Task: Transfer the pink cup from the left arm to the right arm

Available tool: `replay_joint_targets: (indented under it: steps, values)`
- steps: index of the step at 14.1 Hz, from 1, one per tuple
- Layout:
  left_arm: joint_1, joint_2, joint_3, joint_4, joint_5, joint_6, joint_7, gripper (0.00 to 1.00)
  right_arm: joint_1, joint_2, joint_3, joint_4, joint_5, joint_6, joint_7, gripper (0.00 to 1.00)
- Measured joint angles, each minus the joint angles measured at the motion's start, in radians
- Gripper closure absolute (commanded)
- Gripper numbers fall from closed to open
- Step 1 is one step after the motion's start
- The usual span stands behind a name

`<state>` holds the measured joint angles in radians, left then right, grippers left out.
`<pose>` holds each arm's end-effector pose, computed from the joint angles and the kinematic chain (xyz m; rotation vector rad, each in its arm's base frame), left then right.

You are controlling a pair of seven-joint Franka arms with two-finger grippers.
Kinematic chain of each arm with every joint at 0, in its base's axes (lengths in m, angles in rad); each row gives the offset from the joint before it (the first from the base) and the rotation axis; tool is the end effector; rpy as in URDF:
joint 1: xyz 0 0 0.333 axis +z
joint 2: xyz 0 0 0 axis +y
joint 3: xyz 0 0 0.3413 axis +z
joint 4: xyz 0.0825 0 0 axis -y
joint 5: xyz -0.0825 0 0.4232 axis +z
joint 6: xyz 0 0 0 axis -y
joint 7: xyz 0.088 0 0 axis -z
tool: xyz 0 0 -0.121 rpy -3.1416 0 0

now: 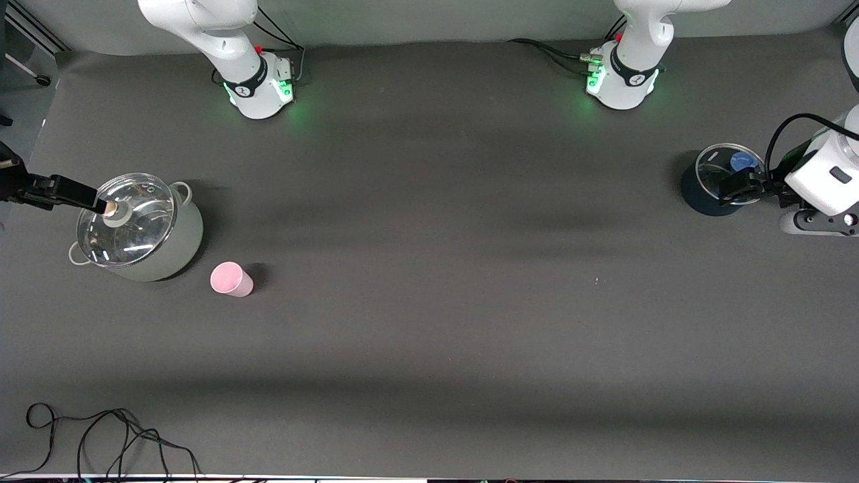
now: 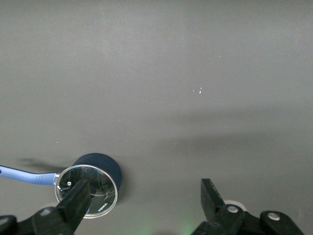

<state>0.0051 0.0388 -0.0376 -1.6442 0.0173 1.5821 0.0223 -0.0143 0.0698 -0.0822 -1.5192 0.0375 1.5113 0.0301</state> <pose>0.6006 -0.0171 0.5762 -3.1201 0.0873 0.1574 0.6068 -0.0522 0.6152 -3.0989 0.1952 0.1186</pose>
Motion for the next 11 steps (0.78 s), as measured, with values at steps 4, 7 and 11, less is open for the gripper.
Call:
replay_joint_targets:
  steps: [4,7,11]
  values:
    - [-0.001,0.004,0.0,0.005,-0.002,0.0,0.0,0.0,0.0,0.004,0.0,0.0,0.0,0.021,0.0,0.0]
    - [-0.001,0.004,0.0,0.005,-0.006,0.0,0.0,0.0,0.0,0.005,0.0,0.0,0.0,0.022,0.0,0.0]
    - [-0.001,0.005,0.0,0.007,-0.007,0.0,0.0,0.0,0.0,0.005,0.0,0.0,0.0,0.022,0.0,0.0]
